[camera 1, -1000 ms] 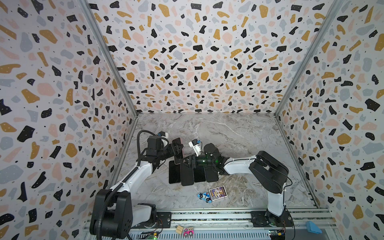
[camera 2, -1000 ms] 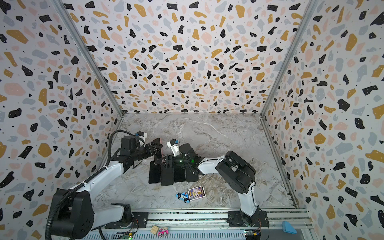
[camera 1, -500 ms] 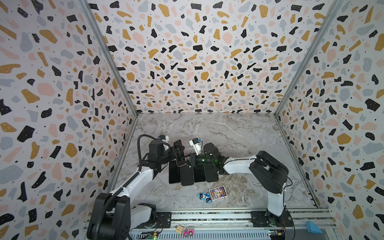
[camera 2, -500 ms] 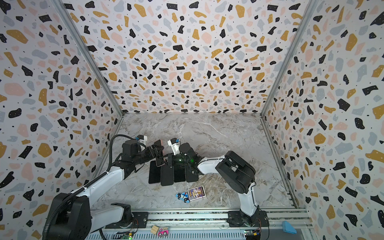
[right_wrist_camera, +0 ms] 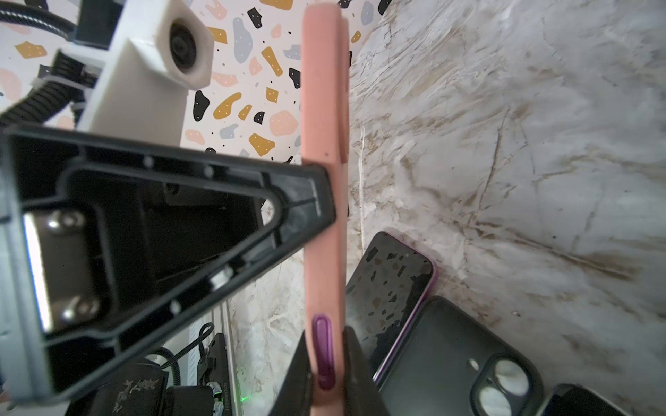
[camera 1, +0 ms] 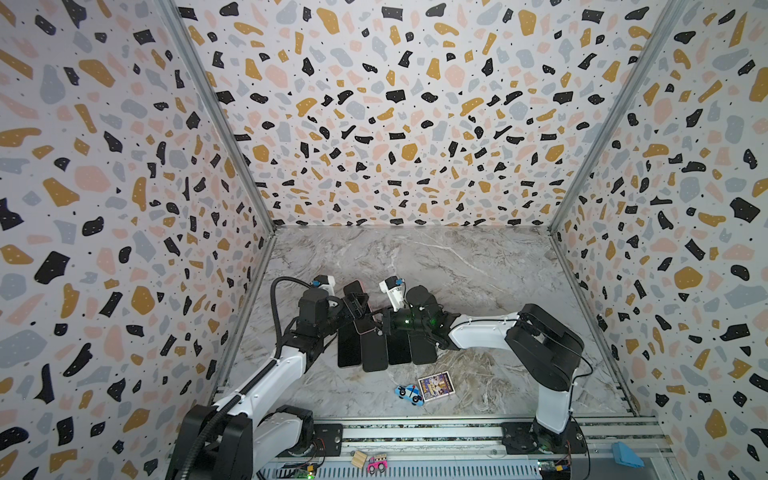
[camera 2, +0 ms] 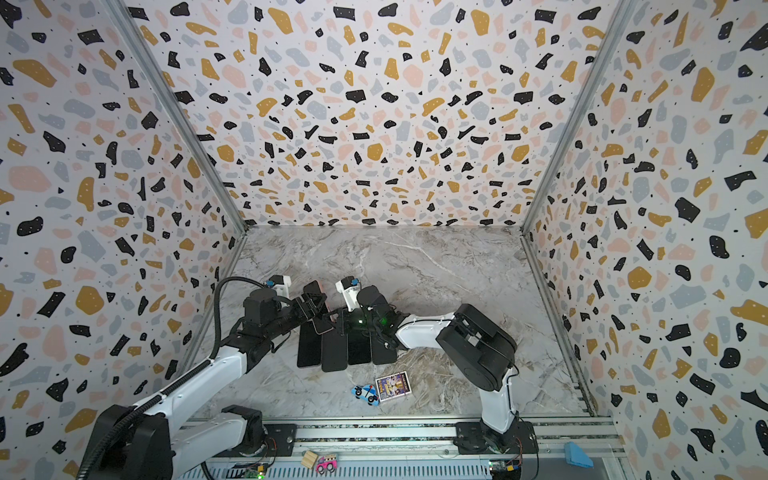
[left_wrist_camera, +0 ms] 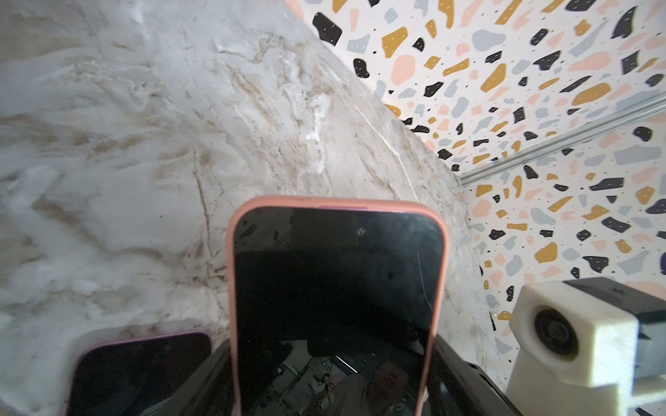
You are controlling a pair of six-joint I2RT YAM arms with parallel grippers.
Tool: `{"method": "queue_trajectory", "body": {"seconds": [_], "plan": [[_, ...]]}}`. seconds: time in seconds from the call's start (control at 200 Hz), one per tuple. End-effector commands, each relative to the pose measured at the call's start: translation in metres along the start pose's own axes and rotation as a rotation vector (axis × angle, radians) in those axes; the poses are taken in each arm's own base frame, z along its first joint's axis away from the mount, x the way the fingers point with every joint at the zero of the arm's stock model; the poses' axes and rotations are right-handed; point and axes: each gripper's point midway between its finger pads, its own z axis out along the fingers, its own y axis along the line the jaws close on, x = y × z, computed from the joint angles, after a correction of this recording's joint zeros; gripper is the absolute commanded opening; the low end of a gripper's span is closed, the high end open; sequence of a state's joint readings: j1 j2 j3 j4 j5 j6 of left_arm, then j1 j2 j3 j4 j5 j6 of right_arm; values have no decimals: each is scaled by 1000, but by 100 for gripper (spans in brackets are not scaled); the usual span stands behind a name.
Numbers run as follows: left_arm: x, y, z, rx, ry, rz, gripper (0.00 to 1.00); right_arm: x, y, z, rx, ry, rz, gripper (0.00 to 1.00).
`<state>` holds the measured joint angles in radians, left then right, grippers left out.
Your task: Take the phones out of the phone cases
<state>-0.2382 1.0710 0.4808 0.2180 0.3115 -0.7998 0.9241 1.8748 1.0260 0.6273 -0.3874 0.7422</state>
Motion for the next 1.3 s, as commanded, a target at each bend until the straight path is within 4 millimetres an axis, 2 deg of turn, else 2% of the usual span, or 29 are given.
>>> {"method": "queue_trajectory", "body": {"seconds": [0.0,0.11,0.26,0.45,0.551,0.631,0.686,0.871,1.081,1.221,1.296], "plan": [[-19,-66,-17,270,-74,61,90,-17,24,-23,-36,-29,-44,0],[-12,-76,-22,332,-58,130,100,-23,28,-47,-12,-29,-83,0],[-12,-103,-35,462,-84,199,100,-39,28,-97,21,-58,-114,0],[-15,-153,-59,666,-153,311,100,-59,27,-161,43,-91,-150,0],[-2,-181,-63,784,-115,390,100,-62,34,-188,-34,-95,-172,0],[13,-201,-58,860,-48,458,100,-65,39,-207,-97,-101,-201,0],[20,-207,-50,880,-6,475,100,-65,45,-217,-126,-104,-231,0],[41,-226,-40,1000,89,477,100,-65,69,-233,-207,-120,-319,0],[49,-238,-52,1097,117,481,100,-59,66,-232,-217,-95,-313,0],[54,-235,-47,1070,139,509,100,-54,69,-232,-248,-87,-315,0],[55,-236,-48,1080,149,513,95,-51,70,-232,-262,-82,-325,0]]}}
